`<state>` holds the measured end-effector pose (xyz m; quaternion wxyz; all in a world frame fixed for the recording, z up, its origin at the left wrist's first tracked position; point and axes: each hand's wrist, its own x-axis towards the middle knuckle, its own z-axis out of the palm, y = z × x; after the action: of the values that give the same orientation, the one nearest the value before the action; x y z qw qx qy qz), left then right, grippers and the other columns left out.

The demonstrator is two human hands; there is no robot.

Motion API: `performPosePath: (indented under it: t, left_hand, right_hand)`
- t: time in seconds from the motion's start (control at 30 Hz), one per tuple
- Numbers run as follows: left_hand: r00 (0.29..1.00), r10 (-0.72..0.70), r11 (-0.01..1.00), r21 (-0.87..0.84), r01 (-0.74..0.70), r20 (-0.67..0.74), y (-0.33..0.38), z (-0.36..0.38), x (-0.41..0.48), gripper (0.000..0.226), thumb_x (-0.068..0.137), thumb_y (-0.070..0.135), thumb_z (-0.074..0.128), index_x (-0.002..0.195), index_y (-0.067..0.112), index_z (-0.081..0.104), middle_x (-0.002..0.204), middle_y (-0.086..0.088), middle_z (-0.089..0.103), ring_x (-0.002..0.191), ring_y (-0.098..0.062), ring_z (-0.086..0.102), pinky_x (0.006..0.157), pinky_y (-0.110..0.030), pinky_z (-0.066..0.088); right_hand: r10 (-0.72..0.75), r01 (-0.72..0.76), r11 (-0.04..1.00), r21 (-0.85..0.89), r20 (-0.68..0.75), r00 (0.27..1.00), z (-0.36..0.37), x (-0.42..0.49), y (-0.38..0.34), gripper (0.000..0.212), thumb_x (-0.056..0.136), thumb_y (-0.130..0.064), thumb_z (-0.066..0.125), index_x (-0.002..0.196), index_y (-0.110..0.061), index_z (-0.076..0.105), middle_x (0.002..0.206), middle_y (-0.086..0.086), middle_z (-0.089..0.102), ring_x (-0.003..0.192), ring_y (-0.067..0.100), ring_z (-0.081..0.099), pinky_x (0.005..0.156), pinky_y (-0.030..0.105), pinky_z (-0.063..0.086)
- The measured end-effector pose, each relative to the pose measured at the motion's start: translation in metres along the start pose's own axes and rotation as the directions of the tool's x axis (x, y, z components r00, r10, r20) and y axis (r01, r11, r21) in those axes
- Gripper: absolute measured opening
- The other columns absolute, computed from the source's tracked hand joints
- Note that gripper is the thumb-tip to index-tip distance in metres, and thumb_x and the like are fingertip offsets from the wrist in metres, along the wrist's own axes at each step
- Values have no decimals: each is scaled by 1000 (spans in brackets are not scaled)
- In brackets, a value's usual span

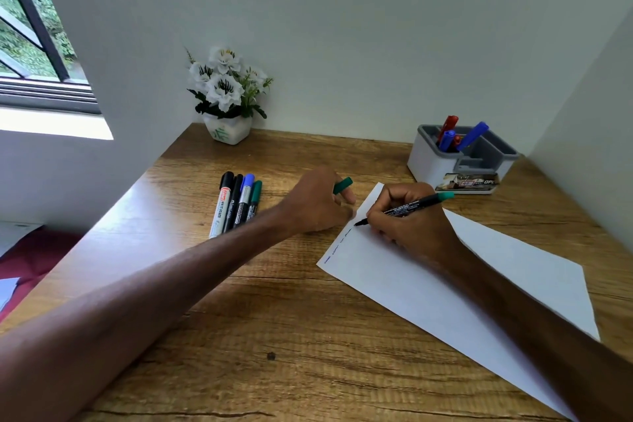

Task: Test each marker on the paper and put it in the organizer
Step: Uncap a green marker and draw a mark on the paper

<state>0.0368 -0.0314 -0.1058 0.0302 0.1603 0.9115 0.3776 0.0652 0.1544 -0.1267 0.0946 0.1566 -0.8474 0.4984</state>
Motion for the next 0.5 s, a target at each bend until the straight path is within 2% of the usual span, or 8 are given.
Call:
performPosePath:
  t: [0.23, 0.37, 0.5]
  left_hand:
    - [1000, -5, 1000, -6, 5, 2, 1, 0, -1, 16, 86, 12, 79, 102, 8, 76, 64, 13, 52, 56, -5, 47, 53, -14, 35]
    - [1000, 3, 1000, 2, -3, 8, 1, 0, 0, 16, 87, 11, 79, 102, 8, 76, 63, 15, 51, 54, -4, 47, 52, -12, 35]
    - [1000, -5, 1000, -4, 5, 14, 1, 0, 0, 16, 87, 11, 79, 103, 9, 76, 63, 16, 52, 54, -4, 47, 51, -10, 35]
  right_hand:
    - [20, -20, 1000, 5, -12, 1000, 0, 1, -1, 16, 82, 0, 77, 68, -6, 72, 60, -1, 70, 48, 3, 59, 46, 15, 44]
    - [28, -27, 999, 30, -26, 999, 0, 0, -2, 15, 82, 0, 76, 68, -3, 71, 59, 10, 69, 44, 9, 58, 42, 18, 44]
    - [50, -49, 998, 37, -31, 998, 0, 0, -1, 15, 82, -3, 76, 69, -4, 70, 60, 13, 69, 44, 16, 58, 41, 21, 44]
